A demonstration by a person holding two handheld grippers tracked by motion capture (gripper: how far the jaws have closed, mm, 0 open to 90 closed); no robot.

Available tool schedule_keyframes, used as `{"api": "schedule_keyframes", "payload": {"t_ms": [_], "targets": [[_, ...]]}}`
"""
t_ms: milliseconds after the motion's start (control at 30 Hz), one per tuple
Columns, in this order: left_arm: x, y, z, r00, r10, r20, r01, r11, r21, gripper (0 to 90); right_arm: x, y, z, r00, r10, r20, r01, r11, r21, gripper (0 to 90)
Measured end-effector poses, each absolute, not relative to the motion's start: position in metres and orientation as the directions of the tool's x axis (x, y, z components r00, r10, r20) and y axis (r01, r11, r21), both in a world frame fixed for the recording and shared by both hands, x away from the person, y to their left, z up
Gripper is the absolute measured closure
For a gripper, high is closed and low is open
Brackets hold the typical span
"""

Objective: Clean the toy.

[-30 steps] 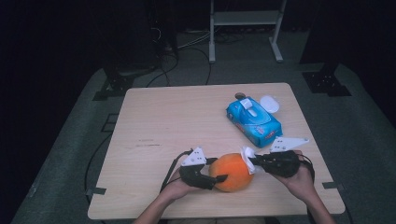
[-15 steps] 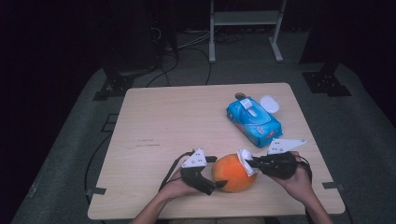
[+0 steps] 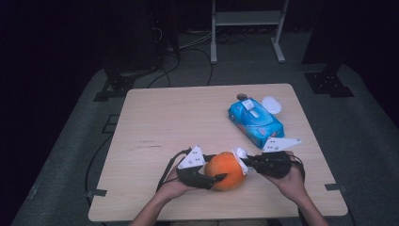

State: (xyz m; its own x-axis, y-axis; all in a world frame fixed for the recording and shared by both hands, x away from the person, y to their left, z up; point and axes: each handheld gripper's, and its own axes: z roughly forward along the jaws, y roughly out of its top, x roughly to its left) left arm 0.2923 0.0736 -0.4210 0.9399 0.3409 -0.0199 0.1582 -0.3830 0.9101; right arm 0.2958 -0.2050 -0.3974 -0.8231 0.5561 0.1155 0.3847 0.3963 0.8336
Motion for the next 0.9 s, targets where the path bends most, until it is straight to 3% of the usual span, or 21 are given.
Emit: {"api": "schedule_keyframes", "payload": {"t_ms": [267,367,500,567,667,733,800,900], "targets": [[0.288,0.056,-0.417,0.915,0.404,-0.010,0.177,-0.381,0.908,28.7,0.279,-0.180,-0.378,-0.858,0.512,0.043,0.287,0.409,0.866,84.7],[0.290,0.059,-0.417,0.922,0.387,-0.017,0.170,-0.366,0.915,18.8,0.276,-0.174,-0.375,-0.866,0.499,0.008,0.259,0.435,0.862,84.4],[0.302,0.070,-0.426,0.932,0.357,-0.063,0.189,-0.330,0.925,8.8,0.284,-0.186,-0.386,-0.851,0.521,0.059,0.306,0.401,0.864,84.2],[0.303,0.067,-0.432,0.939,0.339,-0.062,0.185,-0.343,0.921,11.5,0.287,-0.194,-0.387,-0.839,0.540,0.066,0.317,0.388,0.865,84.1],[0.298,0.060,-0.433,0.935,0.352,-0.035,0.164,-0.344,0.925,22.5,0.292,-0.203,-0.389,-0.818,0.570,0.078,0.339,0.368,0.866,83.9],[0.297,0.058,-0.433,0.934,0.356,-0.040,0.170,-0.341,0.925,24.0,0.294,-0.206,-0.391,-0.809,0.582,0.085,0.347,0.357,0.867,83.9],[0.298,0.061,-0.433,0.942,0.334,-0.034,0.157,-0.349,0.924,22.3,0.294,-0.206,-0.391,-0.811,0.579,0.085,0.347,0.358,0.867,83.9],[0.303,0.066,-0.434,0.946,0.319,-0.058,0.170,-0.336,0.926,12.0,0.292,-0.205,-0.391,-0.822,0.565,0.074,0.336,0.376,0.864,83.9]]}}
